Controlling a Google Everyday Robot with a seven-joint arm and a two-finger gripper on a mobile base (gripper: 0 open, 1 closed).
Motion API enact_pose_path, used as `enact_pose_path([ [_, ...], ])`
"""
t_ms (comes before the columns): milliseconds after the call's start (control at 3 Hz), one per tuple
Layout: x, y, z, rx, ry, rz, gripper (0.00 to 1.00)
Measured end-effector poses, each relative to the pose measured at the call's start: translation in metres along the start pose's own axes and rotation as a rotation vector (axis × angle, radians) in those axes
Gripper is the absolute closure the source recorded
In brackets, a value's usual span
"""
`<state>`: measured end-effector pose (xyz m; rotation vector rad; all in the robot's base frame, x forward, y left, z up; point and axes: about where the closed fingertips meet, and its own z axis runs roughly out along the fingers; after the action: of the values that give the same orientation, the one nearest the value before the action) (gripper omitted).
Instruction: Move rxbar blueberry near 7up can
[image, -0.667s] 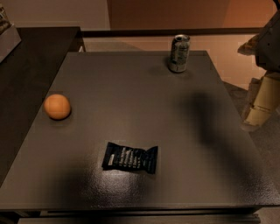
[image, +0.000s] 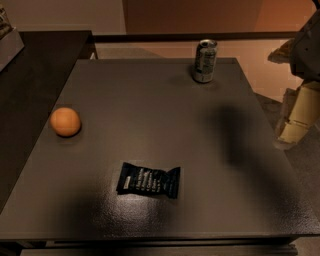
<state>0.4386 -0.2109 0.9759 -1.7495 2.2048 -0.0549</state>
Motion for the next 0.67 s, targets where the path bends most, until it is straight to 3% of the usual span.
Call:
enact_pose_path([
  [667,-0.028,0.031,0.035,-0.054,-0.134,-0.105,0.0],
])
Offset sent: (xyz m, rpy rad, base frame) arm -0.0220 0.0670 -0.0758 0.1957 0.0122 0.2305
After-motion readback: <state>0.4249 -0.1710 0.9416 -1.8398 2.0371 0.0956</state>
